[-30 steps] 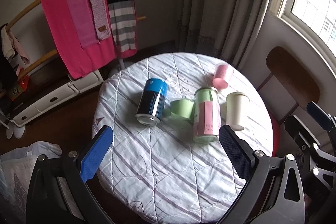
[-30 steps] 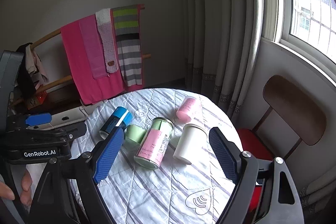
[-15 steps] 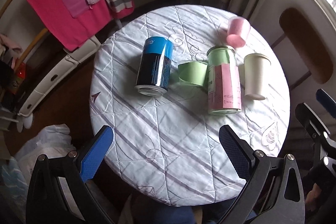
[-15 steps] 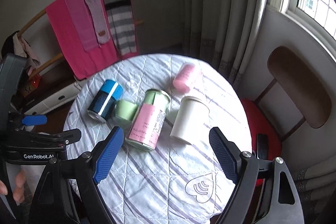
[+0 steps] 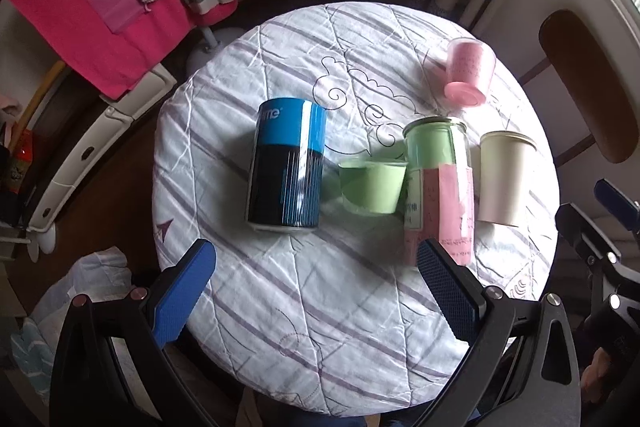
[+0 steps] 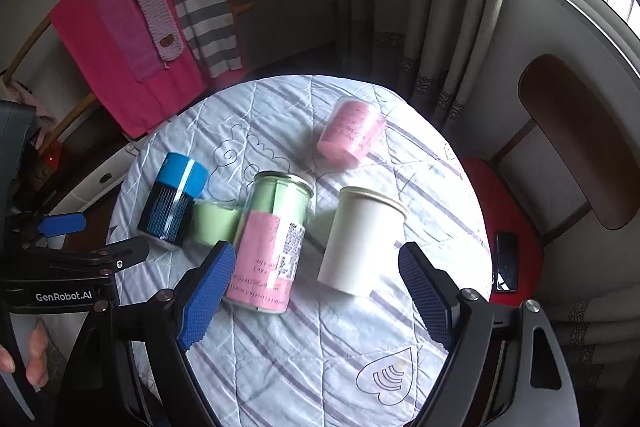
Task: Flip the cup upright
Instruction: 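Move the left tool toward the blue-and-black cup on the table, then close the left tool fingers around the black base of the cup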
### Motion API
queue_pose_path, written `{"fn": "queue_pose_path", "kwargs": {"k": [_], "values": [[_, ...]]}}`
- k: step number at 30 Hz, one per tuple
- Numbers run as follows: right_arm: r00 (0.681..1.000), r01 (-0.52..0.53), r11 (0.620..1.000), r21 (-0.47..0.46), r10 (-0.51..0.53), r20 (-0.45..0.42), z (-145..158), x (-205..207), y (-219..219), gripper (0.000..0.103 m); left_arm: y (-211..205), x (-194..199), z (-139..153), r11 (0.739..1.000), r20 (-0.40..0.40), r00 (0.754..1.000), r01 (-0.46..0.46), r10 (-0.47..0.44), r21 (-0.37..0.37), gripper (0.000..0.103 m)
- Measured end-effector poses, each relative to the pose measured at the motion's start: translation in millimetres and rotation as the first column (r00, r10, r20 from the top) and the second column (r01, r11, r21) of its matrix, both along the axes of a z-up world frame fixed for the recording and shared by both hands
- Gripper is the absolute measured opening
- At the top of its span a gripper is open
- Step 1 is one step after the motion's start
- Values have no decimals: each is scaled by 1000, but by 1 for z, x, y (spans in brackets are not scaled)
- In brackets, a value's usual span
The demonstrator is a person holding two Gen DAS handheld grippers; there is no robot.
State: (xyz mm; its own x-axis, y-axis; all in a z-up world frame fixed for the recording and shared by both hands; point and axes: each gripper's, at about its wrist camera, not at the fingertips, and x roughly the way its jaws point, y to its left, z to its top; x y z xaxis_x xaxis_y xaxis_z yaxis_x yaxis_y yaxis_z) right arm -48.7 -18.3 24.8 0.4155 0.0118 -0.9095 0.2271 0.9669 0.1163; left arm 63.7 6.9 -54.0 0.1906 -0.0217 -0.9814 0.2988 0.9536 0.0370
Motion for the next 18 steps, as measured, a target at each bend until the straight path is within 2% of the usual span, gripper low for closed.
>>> {"fn": "queue_pose_path", "kwargs": {"k": [6, 10, 13, 18], "values": [[1000, 19, 1000, 11, -19, -21, -9, 16, -12, 85, -4, 28, -11, 999, -30, 999, 20, -19, 27, 102], [999, 0, 1000, 5, 0, -32, -13, 27, -12, 85, 4, 51, -17, 999, -36, 999, -3, 5, 35, 102], [999, -19, 1000, -3, 19, -35, -15, 37, -11, 85, 7, 70, -28, 999, -84, 996, -20, 22, 31, 102], [998, -41, 999, -2, 41, -46, -19, 50, -9, 85, 1, 88, -50, 997, -141, 990, 18, -6, 80, 102]]}}
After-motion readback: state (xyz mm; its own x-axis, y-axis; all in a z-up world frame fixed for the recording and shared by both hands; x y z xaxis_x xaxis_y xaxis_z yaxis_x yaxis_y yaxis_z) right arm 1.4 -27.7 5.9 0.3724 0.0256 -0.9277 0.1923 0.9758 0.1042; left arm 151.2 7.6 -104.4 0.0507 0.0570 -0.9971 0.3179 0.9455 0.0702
